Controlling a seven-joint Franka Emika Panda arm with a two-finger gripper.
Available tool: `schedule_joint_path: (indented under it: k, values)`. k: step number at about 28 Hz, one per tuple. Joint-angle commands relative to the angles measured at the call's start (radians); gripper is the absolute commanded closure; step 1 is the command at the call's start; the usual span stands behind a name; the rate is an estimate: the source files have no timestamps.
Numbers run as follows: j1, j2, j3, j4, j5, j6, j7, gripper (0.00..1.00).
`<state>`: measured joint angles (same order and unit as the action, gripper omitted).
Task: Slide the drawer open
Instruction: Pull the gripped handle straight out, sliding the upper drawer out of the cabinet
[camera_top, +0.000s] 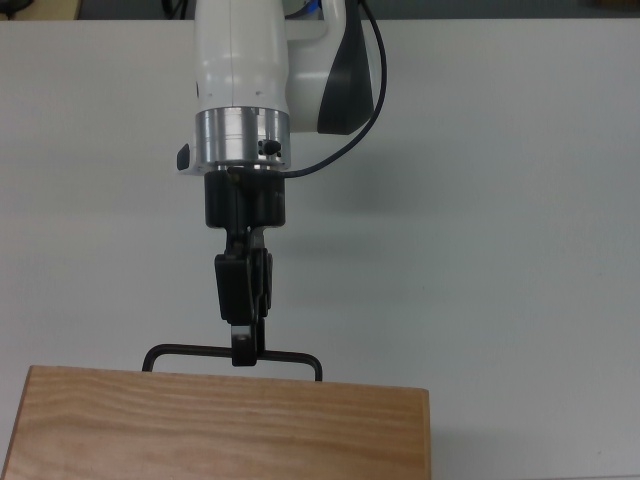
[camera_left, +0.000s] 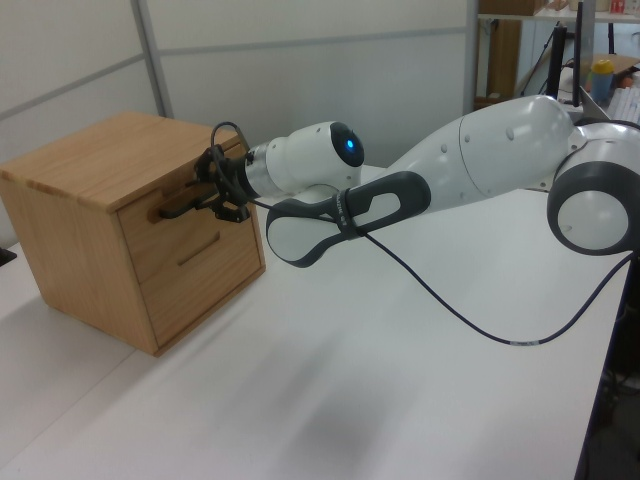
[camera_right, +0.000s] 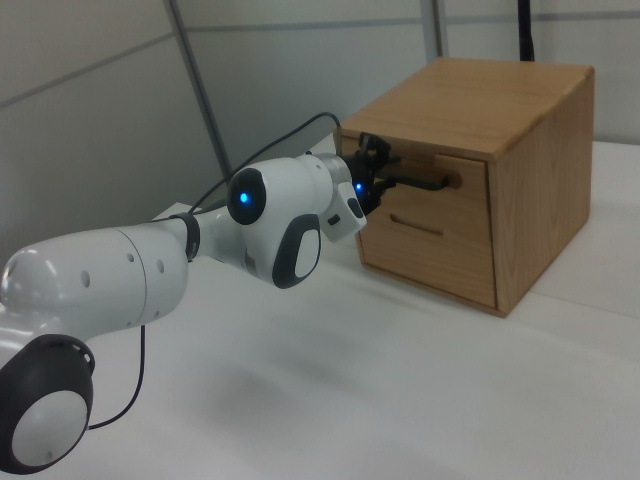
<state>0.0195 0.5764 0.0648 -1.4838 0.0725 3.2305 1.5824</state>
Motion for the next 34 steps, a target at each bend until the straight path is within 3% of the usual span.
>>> schedule_joint_path:
  k: [1,13,22,25,34]
  values:
    - [0.019,0.008,-0.020,0.014,0.030,0.012,0.005,1.00]
    - [0.020,-0.049,-0.039,-0.075,0.033,-0.015,0.002,1.00]
    - [0.051,-0.119,-0.083,-0.102,0.023,-0.239,0.001,1.00]
    - [0.074,-0.147,-0.106,-0.153,0.021,-0.239,-0.001,1.00]
    - [0.079,-0.233,-0.109,-0.280,0.019,-0.238,-0.005,1.00]
